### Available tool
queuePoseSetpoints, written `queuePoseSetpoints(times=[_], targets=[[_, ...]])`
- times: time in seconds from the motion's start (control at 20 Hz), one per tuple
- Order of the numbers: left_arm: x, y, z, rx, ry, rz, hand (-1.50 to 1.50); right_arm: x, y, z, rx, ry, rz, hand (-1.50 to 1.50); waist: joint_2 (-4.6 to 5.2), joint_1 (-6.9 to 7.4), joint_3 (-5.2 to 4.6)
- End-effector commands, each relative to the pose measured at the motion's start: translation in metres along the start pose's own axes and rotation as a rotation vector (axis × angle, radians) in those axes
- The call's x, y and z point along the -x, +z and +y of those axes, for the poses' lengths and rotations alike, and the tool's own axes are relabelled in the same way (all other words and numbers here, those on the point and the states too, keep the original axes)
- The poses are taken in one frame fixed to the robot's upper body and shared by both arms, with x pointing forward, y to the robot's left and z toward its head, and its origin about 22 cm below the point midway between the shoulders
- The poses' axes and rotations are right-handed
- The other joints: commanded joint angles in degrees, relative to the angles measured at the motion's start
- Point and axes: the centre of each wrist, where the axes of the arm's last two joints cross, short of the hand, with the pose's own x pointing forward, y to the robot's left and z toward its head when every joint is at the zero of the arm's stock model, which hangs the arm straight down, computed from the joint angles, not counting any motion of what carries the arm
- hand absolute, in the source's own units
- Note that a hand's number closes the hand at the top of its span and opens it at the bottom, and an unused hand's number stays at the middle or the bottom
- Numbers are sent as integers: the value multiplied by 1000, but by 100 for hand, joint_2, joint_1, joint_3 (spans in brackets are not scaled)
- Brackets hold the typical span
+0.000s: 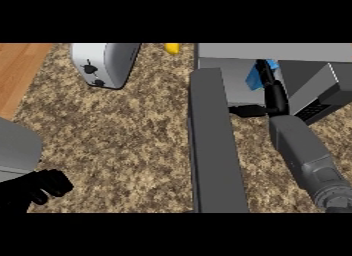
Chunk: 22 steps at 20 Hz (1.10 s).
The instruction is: Pick up the milk, place it into the microwave and close the microwave
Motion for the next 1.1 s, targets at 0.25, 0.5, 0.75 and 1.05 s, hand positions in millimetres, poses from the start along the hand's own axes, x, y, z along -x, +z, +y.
queuePoseSetpoints(times=[0.25, 0.5, 0.75, 1.05], targets=[[15, -17, -22, 55, 51, 58, 150, 43, 73, 2, -54, -191, 25, -150, -87, -173, -12], [18, -30, -43, 110, 59, 69, 150, 50, 92, -2, -58, -178, 31, -150, -142, -283, -21], [21, -63, -66, 194, 0, 92, 150, 59, 121, -23, -51, -183, 55, -150, -153, -354, -23], [45, -88, -91, 237, -36, 73, 150, 57, 155, -55, -22, -185, 69, -150, -162, -442, -30]])
